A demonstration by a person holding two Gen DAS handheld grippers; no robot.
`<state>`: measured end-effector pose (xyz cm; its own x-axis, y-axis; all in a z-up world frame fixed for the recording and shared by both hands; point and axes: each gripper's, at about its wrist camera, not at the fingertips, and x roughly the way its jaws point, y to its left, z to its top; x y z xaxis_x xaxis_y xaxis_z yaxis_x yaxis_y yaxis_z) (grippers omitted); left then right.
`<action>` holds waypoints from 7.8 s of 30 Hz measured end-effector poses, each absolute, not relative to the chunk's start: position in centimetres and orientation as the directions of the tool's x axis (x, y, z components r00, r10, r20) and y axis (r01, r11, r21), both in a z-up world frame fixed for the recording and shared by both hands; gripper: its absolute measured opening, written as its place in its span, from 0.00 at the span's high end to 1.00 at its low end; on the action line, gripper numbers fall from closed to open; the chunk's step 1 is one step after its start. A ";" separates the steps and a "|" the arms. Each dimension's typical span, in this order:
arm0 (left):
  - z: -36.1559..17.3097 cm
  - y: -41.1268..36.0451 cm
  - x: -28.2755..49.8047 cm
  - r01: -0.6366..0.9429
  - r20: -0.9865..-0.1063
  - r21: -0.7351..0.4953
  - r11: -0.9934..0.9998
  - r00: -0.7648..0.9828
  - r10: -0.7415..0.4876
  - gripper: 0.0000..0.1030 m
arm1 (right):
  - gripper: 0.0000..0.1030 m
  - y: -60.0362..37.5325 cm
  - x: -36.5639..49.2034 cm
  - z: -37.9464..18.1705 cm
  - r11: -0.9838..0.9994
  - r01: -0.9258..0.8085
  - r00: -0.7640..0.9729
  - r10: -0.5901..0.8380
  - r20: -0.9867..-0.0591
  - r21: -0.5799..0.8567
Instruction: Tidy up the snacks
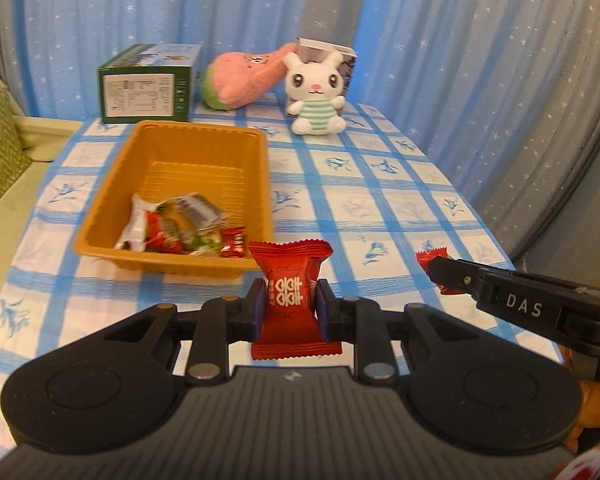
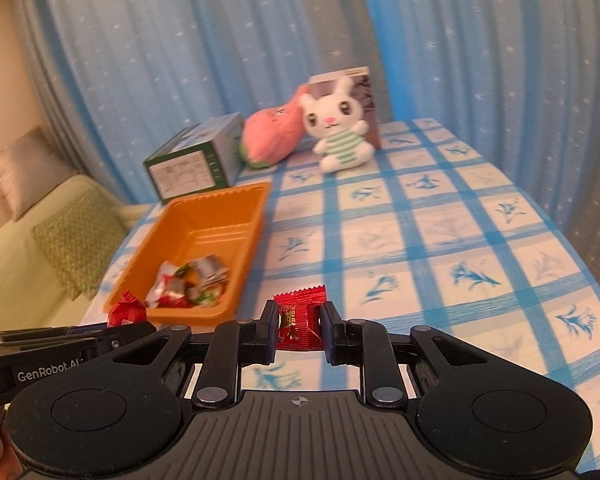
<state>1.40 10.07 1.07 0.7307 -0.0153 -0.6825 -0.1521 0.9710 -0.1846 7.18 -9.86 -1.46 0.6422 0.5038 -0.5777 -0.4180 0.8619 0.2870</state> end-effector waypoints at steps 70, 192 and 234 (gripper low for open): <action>0.1 22.1 5.8 -0.274 -0.700 -0.176 0.945 0.710 0.076 0.78 | 0.78 4.7 14.3 -3.3 0.773 -0.595 0.527 0.581 -0.620 0.218; 4.0 16.1 -6.1 -0.351 -0.698 -0.053 0.935 0.682 0.216 0.00 | 0.25 -4.5 3.3 1.0 0.826 -0.512 0.512 0.515 -0.688 0.237; 3.9 15.1 -8.1 -0.343 -0.696 -0.055 0.938 0.686 0.210 0.00 | 0.25 -5.2 0.7 1.5 0.825 -0.519 0.517 0.511 -0.687 0.223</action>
